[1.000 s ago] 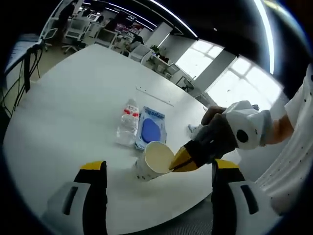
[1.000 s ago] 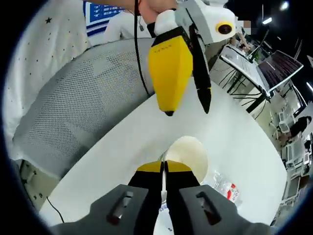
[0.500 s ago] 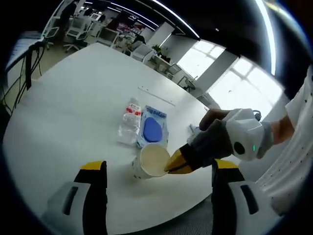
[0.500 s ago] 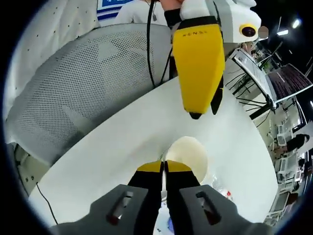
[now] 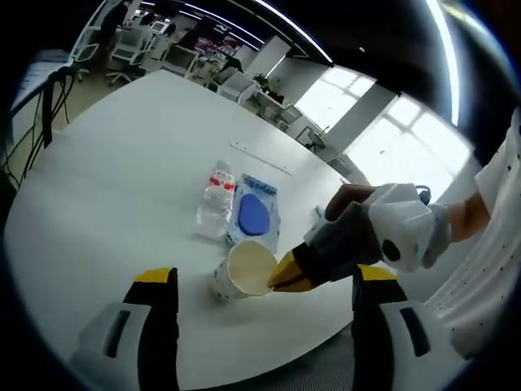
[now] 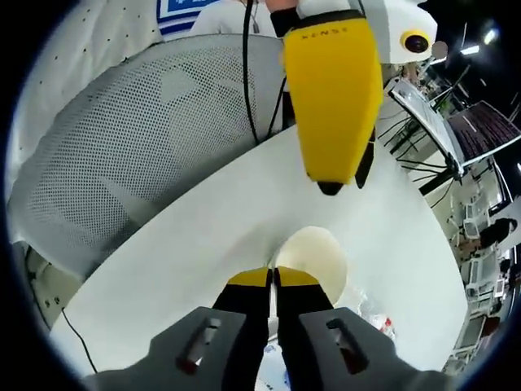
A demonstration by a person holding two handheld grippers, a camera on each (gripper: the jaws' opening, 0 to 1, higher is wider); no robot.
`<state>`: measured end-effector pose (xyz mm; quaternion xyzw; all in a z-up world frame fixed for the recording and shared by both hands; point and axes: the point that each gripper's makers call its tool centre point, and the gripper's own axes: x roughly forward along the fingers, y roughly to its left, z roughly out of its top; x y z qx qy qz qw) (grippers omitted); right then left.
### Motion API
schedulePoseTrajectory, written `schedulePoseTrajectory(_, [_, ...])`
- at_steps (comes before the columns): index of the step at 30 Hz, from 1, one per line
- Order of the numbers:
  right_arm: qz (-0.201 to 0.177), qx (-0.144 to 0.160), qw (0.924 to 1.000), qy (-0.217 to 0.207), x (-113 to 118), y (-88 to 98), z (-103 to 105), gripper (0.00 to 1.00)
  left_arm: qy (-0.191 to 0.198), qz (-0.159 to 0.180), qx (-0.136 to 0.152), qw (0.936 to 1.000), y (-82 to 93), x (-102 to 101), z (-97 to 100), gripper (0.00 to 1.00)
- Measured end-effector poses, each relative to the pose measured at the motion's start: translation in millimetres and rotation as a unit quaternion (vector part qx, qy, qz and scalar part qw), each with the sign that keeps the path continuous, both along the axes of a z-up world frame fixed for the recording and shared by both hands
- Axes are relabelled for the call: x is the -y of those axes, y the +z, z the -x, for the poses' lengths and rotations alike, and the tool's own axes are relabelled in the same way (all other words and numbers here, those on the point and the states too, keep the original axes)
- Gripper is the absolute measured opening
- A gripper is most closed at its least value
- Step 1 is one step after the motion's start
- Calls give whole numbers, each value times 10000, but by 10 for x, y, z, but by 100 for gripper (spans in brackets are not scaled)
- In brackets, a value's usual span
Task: Arrange the tabletop items into an orderly group along one side of the table until the central work area is clear of visible clutter.
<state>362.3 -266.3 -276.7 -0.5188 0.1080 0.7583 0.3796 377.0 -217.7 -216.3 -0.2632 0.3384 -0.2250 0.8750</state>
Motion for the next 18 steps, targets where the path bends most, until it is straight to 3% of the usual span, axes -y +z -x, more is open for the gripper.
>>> schedulePoseTrajectory(18, [-40, -108, 9995, -301, 15, 32, -24, 16, -1, -19, -1, 10000, -1, 16, -5, 90])
